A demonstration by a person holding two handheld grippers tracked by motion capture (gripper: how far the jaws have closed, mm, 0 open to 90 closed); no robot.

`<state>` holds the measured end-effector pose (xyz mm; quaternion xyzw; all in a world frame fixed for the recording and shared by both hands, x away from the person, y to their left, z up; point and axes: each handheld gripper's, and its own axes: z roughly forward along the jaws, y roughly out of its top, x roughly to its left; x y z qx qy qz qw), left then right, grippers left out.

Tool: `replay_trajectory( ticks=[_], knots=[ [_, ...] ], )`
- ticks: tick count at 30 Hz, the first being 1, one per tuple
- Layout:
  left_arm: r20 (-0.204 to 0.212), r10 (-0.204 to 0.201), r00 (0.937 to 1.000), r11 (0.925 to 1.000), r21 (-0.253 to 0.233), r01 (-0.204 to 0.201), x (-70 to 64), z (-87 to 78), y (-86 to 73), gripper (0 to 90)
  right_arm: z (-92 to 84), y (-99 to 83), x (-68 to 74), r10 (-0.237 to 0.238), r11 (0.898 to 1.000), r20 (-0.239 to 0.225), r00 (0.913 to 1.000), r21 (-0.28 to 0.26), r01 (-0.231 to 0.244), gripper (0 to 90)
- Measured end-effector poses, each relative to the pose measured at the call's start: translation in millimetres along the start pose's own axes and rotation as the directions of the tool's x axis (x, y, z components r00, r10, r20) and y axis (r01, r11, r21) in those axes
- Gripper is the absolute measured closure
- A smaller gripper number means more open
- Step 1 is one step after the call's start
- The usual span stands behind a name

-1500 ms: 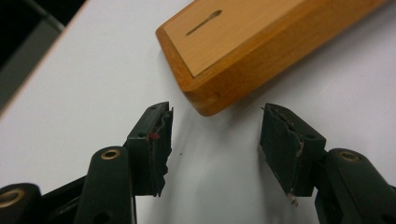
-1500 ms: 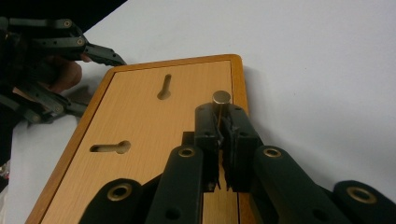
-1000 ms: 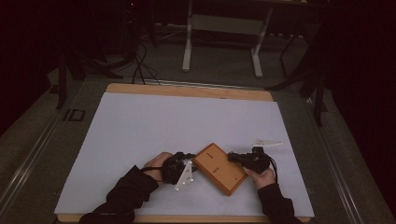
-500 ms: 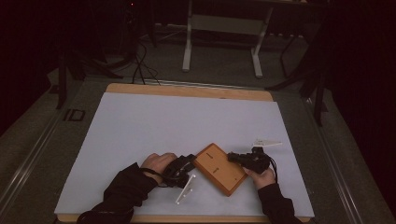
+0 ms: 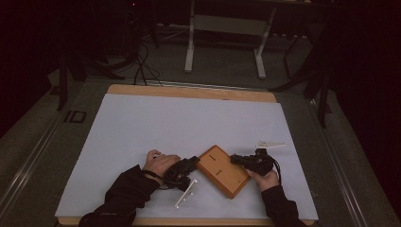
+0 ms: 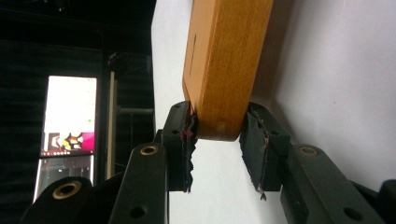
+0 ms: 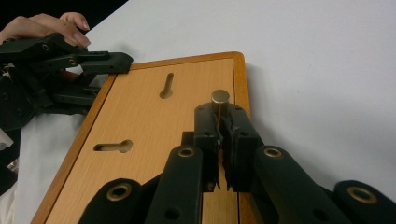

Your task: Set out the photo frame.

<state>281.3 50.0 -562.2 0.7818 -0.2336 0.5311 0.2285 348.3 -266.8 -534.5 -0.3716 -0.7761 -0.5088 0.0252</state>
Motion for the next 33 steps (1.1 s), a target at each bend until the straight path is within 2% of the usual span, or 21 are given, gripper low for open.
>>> replay_trajectory(
  ticks=[3,7,12,20,22,23,24,26,28,30,31,33],
  knots=[
    [-0.002,0.025,0.9997,0.9997,-0.001,-0.025,0.7,-0.1,-0.1,66.2,0.0,0.4,0.2,0.0,1.0,0.001,1.0,0.003,0.0,85.2],
    [0.026,0.013,0.9996,0.9997,-0.021,-0.012,6.6,-1.6,-1.3,67.0,-0.1,0.4,-0.8,0.01,1.0,-0.003,0.9999,0.001,-0.01,85.2],
    [0.049,0.027,0.9984,0.999,-0.038,-0.025,13.2,-3.1,-1.6,67.5,-0.7,0.4,-3.9,0.036,0.999,-0.019,0.9992,-0.001,-0.036,85.0],
    [0.084,0.071,0.994,0.9961,-0.058,-0.066,20.1,-4.2,-1.0,68.0,-1.4,2.2,0.1,0.013,1.0,0.009,0.9999,0.015,-0.013,84.1],
    [0.085,0.072,0.9938,0.9957,-0.065,-0.066,21.0,-4.1,-0.8,68.1,-1.8,2.4,0.6,0.011,1.0,0.014,0.9998,0.015,-0.011,83.2],
    [0.087,0.073,0.9936,0.9955,-0.067,-0.067,21.5,-4.3,-0.5,68.1,-2.1,2.5,1.7,0.005,1.0,0.028,0.9996,0.013,-0.005,77.9],
    [0.086,0.069,0.9939,0.9957,-0.068,-0.063,21.7,-4.4,-0.4,68.1,-2.4,2.6,2.3,0.004,1.0,0.036,0.9994,0.011,-0.004,67.0],
    [0.088,0.064,0.994,0.9955,-0.075,-0.058,22.7,-4.8,0.3,68.1,-5.0,2.5,1.4,0.021,1.0,0.052,0.9984,0.0,-0.021,54.8],
    [0.106,0.044,0.9934,0.9966,-0.074,-0.037,26.0,-5.9,1.3,68.0,-9.3,2.8,0.7,0.023,1.0,0.068,0.9974,-0.017,-0.022,49.4],
    [0.123,0.01,0.9924,0.9955,-0.095,0.002,31.6,-7.3,1.5,68.0,-12.2,3.3,0.9,0.022,0.999,0.081,0.9964,-0.026,-0.02,46.6],
    [0.141,-0.01,0.99,0.994,-0.107,0.025,35.1,-7.6,1.8,67.9,-15.6,4.1,1.3,0.016,0.999,0.094,0.9955,-0.031,-0.013,45.3],
    [0.157,-0.022,0.9874,0.9922,-0.117,0.041,39.2,-7.6,2.9,67.9,-22.3,6.5,3.6,0.002,0.999,0.113,0.9936,-0.041,0.003,42.9]
  ],
)
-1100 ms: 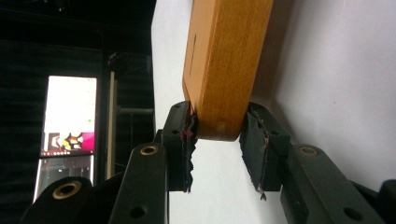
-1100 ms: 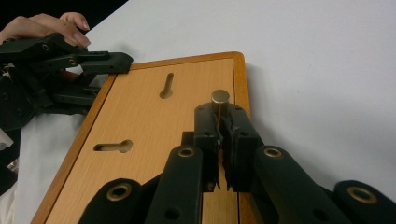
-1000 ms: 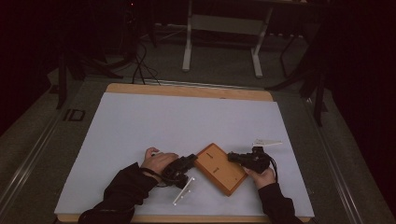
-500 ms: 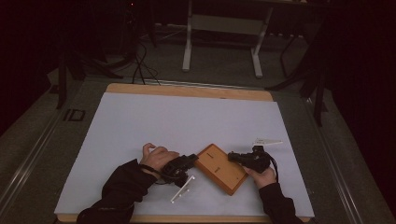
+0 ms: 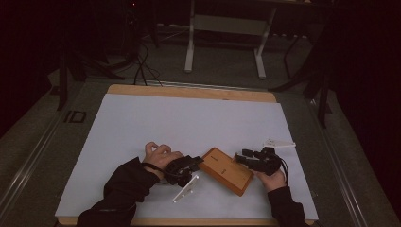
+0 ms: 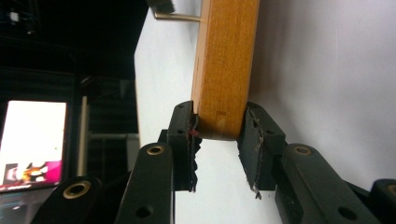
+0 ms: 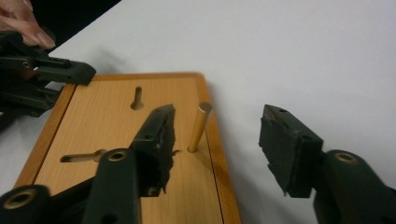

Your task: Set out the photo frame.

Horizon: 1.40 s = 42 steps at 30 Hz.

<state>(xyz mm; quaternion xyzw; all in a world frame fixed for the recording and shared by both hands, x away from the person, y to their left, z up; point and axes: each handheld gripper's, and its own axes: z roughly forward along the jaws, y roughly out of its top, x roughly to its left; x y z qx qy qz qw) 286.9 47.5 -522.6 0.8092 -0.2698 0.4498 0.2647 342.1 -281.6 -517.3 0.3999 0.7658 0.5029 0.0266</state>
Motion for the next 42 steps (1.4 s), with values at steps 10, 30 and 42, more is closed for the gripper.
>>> replay_trajectory(
  ticks=[10,30,42],
  knots=[
    [0.104,-0.092,0.9903,0.9956,-0.004,0.093,25.8,1.2,7.5,67.9,-26.5,6.0,10.0,-0.048,0.997,0.055,0.9974,-0.062,0.051,40.7],
    [0.248,-0.436,0.8649,0.8845,-0.058,0.463,71.5,19.3,4.1,68.0,-91.0,7.9,18.3,-0.07,0.98,0.087,0.9938,-0.179,0.084,19.9],
    [0.362,-0.579,0.7306,0.7654,-0.068,0.64,95.4,36.6,-17.6,67.8,-115.9,-0.4,38.2,-0.126,0.96,0.151,0.9805,-0.23,0.159,15.5]
  ],
)
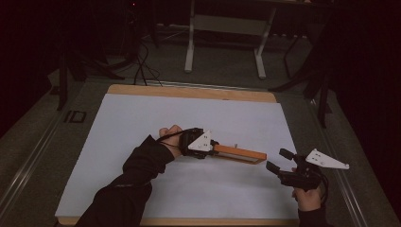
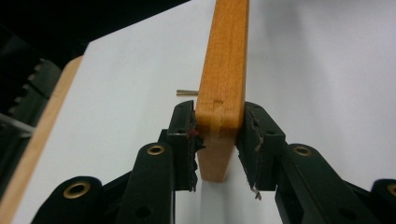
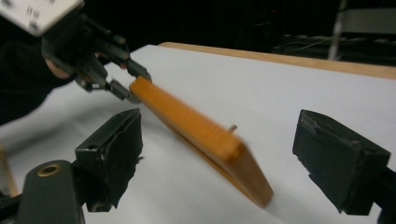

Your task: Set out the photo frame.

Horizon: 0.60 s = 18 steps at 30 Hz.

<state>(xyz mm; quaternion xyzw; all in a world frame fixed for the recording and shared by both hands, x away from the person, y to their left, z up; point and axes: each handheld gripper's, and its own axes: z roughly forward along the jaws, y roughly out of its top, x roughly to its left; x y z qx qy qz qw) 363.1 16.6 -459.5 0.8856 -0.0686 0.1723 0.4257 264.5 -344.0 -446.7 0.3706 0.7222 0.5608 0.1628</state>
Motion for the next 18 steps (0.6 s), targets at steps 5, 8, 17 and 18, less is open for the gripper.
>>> replay_trajectory(
  ticks=[5,8,17,18],
  knots=[
    [0.051,-0.152,0.9871,0.988,-0.023,0.153,19.1,3.8,-3.4,67.6,-7.1,-5.9,9.4,-0.003,1.0,-0.01,0.9999,-0.004,0.003,15.4],
    [0.054,-0.172,0.9836,0.9843,-0.029,0.174,21.4,4.6,-4.9,67.5,-6.7,-11.9,13.1,0.001,1.0,-0.021,0.9998,0.003,-0.001,15.3],
    [0.078,-0.288,0.9543,0.9524,-0.08,0.294,35.1,9.6,-15.7,66.8,6.2,-28.4,21.6,0.002,0.998,-0.072,0.9974,0.057,0.002,15.4],
    [0.078,-0.305,0.949,0.9468,-0.081,0.311,36.9,10.1,-17.0,66.8,6.8,-29.0,23.0,-0.003,0.998,-0.071,0.9974,0.056,0.007,15.4]
  ],
)
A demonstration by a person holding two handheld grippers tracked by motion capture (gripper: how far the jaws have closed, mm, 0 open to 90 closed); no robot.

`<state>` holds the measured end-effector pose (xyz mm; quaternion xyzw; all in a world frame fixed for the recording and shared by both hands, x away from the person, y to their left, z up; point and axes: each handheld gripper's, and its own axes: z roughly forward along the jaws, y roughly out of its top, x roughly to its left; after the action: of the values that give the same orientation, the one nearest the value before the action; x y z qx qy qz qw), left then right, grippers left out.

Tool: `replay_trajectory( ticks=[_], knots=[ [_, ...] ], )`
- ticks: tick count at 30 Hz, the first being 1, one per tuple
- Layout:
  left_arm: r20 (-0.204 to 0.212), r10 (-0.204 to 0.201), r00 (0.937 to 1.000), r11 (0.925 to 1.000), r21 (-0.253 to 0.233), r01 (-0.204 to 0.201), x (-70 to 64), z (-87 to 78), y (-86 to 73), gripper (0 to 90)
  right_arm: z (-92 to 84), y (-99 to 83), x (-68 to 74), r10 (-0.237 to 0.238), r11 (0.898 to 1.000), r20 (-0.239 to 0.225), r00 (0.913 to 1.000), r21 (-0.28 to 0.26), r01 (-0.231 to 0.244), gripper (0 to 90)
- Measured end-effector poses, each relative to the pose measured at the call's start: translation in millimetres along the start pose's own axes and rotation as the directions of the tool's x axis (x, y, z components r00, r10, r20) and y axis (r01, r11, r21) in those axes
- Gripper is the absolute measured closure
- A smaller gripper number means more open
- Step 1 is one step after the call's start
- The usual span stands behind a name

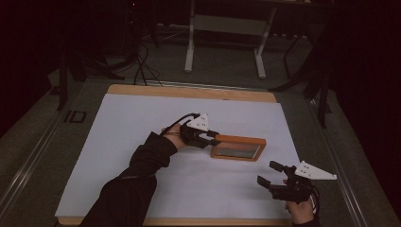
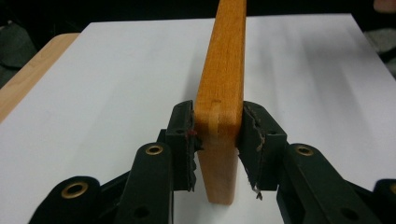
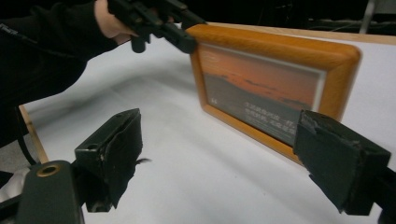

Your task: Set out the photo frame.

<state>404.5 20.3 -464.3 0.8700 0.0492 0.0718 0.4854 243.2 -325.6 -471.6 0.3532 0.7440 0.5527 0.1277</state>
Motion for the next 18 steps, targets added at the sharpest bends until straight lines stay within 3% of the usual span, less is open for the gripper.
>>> replay_trajectory(
  ticks=[4,8,10,13,18],
  knots=[
    [0.007,-0.09,0.9959,0.9959,-0.007,0.09,7.4,1.3,-1.2,66.7,3.3,-0.7,1.3,0.0,1.0,-0.001,1.0,0.005,0.0,15.4],
    [0.002,-0.092,0.9958,0.9956,-0.015,0.092,9.9,2.3,-2.0,66.4,6.6,-1.8,1.1,-0.001,1.0,-0.001,1.0,0.014,0.001,15.4],
    [-0.009,-0.128,0.9917,0.9917,-0.014,0.128,14.0,3.7,-2.0,65.9,9.5,-2.8,1.4,0.0,1.0,-0.011,0.9999,0.017,0.0,15.5],
    [-0.017,-0.122,0.9924,0.9925,-0.014,0.122,14.5,4.4,-1.8,65.5,10.4,-3.0,1.5,0.007,1.0,-0.017,0.9998,0.017,-0.007,15.4],
    [-0.005,-0.193,0.9812,0.981,-0.023,0.193,22.1,6.4,-4.4,65.4,15.8,-4.3,1.9,0.002,1.0,-0.025,0.9997,0.028,-0.001,15.4]
  ],
)
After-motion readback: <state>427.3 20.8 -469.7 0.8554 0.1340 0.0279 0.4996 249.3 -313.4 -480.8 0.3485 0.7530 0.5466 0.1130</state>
